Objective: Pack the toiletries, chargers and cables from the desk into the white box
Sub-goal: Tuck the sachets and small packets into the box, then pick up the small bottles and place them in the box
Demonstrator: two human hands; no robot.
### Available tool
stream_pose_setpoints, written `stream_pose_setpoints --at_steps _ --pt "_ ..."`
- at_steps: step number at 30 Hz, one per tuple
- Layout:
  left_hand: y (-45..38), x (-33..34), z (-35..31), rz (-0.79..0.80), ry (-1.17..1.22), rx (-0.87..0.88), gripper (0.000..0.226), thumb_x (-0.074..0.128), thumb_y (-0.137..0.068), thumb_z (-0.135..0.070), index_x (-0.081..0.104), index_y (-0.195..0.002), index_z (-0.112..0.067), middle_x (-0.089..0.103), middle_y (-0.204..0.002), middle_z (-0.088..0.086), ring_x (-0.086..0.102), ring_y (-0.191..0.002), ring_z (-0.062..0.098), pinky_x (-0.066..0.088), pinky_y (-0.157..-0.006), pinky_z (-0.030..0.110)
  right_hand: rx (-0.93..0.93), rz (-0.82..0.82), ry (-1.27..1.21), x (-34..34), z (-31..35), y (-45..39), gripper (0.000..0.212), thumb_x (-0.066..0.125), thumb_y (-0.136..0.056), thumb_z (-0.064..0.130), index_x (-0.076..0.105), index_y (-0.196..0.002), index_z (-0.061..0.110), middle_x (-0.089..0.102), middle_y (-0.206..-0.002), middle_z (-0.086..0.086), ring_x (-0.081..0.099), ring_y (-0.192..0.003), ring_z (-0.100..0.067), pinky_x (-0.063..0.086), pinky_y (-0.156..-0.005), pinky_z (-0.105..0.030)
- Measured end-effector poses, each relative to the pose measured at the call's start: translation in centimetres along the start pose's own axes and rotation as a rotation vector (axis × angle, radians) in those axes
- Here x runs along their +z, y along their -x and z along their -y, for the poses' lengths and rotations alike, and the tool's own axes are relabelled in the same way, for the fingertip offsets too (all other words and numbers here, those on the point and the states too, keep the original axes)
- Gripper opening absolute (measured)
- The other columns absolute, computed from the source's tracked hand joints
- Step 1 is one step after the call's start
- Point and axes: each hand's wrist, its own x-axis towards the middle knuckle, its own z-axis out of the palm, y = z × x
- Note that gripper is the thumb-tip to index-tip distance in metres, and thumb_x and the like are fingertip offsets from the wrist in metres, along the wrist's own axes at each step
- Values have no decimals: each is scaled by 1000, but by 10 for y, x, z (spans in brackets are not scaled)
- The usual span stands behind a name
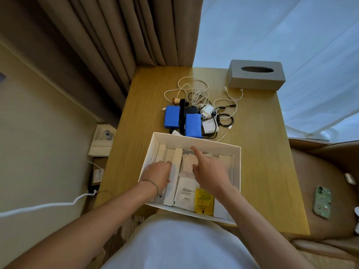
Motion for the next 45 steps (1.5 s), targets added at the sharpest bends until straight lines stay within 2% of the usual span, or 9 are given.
stream_pose_setpoints --at_steps 7,14,18,23,29,33,38,42,45 --pt "-2 -7 -10 122 -195 -64 25 59 -88 -12 62 -111 -19 63 -111 5 63 -98 26 52 -75 38 -74 1 -70 -32 -3 -37 45 49 -98 21 48 -143 26 68 -80 3 63 -67 -15 57 -61 -36" --pt "1 -7 -16 183 -181 -83 25 52 -92 -19 61 -114 -22 66 -106 2 65 -96 23 50 -70 36 7 95 -40 -58 1 -116 30 51 -95 15 70 -117 18 73 -105 -9 67 -90 -30 51 -67 -33" --pt "10 -24 -12 -52 31 -29 25 48 -93 -15 64 -111 -19 67 -106 2 64 -93 22 54 -76 38 9 260 78 -47 9 -161 20 52 -93 13 71 -99 11 71 -93 -10 66 -80 -29 55 -64 -35" --pt "18 -67 10 -408 342 27 20 53 -94 -20 69 -106 -23 66 -94 -8 60 -79 10 52 -63 28 -16 377 265 -14 23 -196 24 53 -92 11 46 -70 11 54 -73 -9 47 -57 -23 33 -45 -29" --pt "-8 -91 53 -509 453 -196 17 53 -96 -22 66 -102 -30 61 -91 -15 56 -72 1 50 -58 22 -26 359 384 14 33 -218 33 70 -89 36 47 -79 14 52 -77 -4 51 -67 -22 39 -55 -32" --pt "-21 -94 75 -496 466 -245 17 55 -95 -22 66 -103 -32 59 -86 -16 52 -68 -3 35 -54 13 -121 401 557 22 38 -223 21 66 -92 28 62 -106 13 59 -90 -6 58 -83 -26 43 -65 -33" --pt "-32 -94 95 -476 452 -247 16 55 -95 -23 66 -102 -31 59 -87 -16 52 -70 -2 34 -55 12 -181 490 745 32 40 -224 21 74 -83 22 68 -102 16 58 -81 -2 62 -81 -23 45 -64 -31" --pt "-48 -94 104 -446 453 -208 14 55 -95 -22 66 -100 -30 58 -85 -17 52 -70 -4 36 -56 13 -146 451 583 30 41 -230 17 67 -84 28 59 -92 15 47 -71 0 52 -70 -21 40 -58 -31" --pt "-68 -95 107 -410 482 -153 15 55 -95 -21 66 -101 -29 59 -87 -16 54 -73 -3 38 -58 13 -26 362 318 15 44 -233 22 69 -82 33 61 -77 14 62 -76 -5 57 -66 -23 47 -56 -34"
